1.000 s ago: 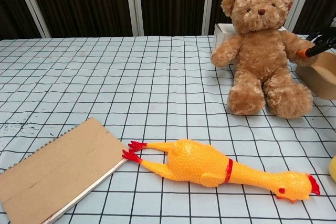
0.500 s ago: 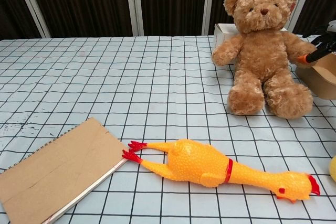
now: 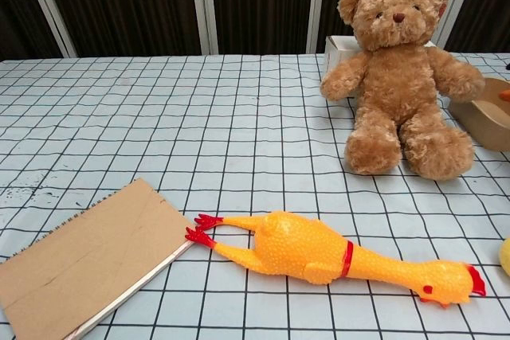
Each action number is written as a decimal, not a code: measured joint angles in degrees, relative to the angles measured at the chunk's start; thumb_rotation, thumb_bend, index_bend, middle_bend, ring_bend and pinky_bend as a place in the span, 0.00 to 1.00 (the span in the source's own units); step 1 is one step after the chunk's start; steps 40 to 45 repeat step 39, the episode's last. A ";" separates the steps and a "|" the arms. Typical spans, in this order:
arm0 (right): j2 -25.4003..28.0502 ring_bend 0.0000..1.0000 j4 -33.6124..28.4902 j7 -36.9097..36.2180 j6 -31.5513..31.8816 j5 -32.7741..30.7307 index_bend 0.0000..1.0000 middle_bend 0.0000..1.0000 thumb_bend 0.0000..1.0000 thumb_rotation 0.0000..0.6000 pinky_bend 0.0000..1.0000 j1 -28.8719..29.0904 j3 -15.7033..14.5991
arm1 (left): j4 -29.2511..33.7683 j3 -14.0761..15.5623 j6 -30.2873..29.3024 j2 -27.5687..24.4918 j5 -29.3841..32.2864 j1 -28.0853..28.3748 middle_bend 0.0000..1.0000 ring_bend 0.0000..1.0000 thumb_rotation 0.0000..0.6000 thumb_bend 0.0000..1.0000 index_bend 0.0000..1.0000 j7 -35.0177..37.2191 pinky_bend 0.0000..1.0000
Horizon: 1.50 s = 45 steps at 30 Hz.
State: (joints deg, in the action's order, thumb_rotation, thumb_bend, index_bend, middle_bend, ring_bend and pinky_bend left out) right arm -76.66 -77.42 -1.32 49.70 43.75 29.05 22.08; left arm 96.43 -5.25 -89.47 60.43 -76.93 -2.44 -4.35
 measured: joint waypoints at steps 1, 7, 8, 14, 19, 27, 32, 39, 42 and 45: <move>0.72 0.07 -1.27 -0.32 1.10 1.20 0.00 0.16 0.33 1.00 0.00 -1.10 -0.62 | -0.01 0.06 -0.01 -0.02 -0.11 -0.01 0.00 0.00 1.00 0.27 0.22 0.08 0.14; 4.82 0.07 -9.08 -4.86 7.52 13.17 0.00 0.16 0.33 1.00 0.00 -8.24 -5.81 | 0.01 0.41 -0.40 -0.05 -0.87 -0.25 0.00 0.00 1.00 0.27 0.22 0.61 0.14; 5.32 0.06 -9.74 -5.58 9.13 16.51 0.00 0.16 0.33 1.00 0.00 -9.54 -7.23 | 0.01 0.50 -0.48 -0.04 -1.07 -0.31 0.00 0.00 1.00 0.27 0.22 0.69 0.14; 7.03 0.06 -8.55 -6.86 18.97 34.79 0.00 0.16 0.33 1.00 0.00 -14.90 -14.71 | -0.01 0.93 -1.00 -0.11 -1.98 -0.60 0.00 0.00 1.00 0.27 0.22 1.16 0.13; 7.53 0.06 -5.49 -4.01 28.84 41.38 0.00 0.16 0.33 1.00 0.00 -18.69 -17.58 | 0.00 0.99 -1.61 -0.19 -2.51 -0.84 0.00 0.00 1.00 0.27 0.22 1.64 0.14; 7.85 0.04 -5.02 1.42 34.27 43.21 0.01 0.16 0.33 1.00 0.00 -22.24 -19.07 | -0.24 1.41 -1.39 -0.62 -3.34 -0.91 0.00 0.00 1.00 0.27 0.22 3.00 0.14; 7.68 0.01 -5.14 5.22 34.66 41.90 0.01 0.15 0.33 1.00 0.00 -22.72 -18.72 | -0.64 1.52 -1.66 -1.16 -3.71 -1.20 0.00 0.00 1.00 0.27 0.22 5.14 0.13; 7.70 0.01 -4.71 5.72 32.27 39.42 0.01 0.14 0.33 1.00 0.00 -22.53 -18.27 | -1.47 1.27 -2.24 -1.78 -3.67 -1.66 0.00 0.00 1.00 0.27 0.22 7.85 0.13; 7.70 0.01 -4.71 5.72 32.27 39.42 0.01 0.14 0.33 1.00 0.00 -22.53 -18.27 | -1.47 1.27 -2.24 -1.78 -3.67 -1.66 0.00 0.00 1.00 0.27 0.22 7.85 0.13; 7.70 0.01 -4.71 5.72 32.27 39.42 0.01 0.14 0.33 1.00 0.00 -22.53 -18.27 | -1.47 1.27 -2.24 -1.78 -3.67 -1.66 0.00 0.00 1.00 0.27 0.22 7.85 0.13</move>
